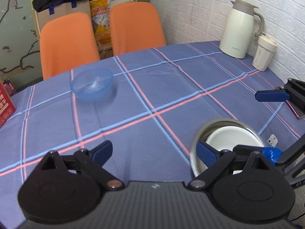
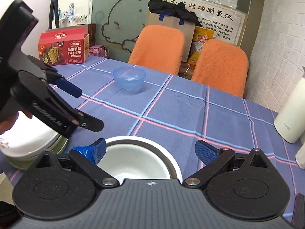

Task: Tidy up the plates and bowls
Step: 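Lower the white bowl into the steel bowl and open the left gripper, then move the left gripper to the blue bowl and grasp its rim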

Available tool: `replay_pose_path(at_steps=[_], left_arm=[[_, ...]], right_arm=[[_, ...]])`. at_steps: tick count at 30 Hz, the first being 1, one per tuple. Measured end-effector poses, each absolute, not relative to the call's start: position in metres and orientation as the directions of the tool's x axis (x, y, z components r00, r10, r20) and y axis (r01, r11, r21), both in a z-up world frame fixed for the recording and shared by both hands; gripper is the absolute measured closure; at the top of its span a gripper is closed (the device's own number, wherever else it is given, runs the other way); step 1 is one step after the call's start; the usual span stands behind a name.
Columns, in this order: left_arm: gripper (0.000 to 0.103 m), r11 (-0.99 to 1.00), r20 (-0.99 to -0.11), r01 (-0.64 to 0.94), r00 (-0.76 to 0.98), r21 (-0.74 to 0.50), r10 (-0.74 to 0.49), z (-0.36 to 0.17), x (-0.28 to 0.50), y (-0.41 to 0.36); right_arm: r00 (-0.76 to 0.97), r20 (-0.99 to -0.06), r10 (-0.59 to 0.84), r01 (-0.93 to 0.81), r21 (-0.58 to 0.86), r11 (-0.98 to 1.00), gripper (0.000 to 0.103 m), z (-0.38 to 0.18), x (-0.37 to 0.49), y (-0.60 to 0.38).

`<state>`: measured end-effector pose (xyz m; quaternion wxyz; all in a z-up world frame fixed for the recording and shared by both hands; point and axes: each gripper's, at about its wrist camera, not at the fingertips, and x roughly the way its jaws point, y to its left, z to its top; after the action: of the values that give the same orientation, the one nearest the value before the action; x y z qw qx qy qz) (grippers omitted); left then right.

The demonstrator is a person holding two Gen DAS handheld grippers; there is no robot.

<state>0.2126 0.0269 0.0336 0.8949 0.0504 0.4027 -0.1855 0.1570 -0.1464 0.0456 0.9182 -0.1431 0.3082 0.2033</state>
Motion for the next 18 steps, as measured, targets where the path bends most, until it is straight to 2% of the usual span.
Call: replay_pose_path(at_steps=[14, 18], left_arm=[[0.009, 0.958, -0.787, 0.276, 0.574, -0.074, -0.227, 0.003, 0.284, 0.084], [0.009, 0.966, -0.771, 0.239, 0.595, -0.097, -0.225, 0.009, 0.317, 0.104]], right_arm=[[0.642, -0.687, 0.339, -0.559, -0.117, 0.821, 0.015, 0.028, 0.241, -0.092], [0.608, -0.707, 0.361, -0.595, -0.104, 0.797, 0.015, 0.023, 0.267, -0.077]])
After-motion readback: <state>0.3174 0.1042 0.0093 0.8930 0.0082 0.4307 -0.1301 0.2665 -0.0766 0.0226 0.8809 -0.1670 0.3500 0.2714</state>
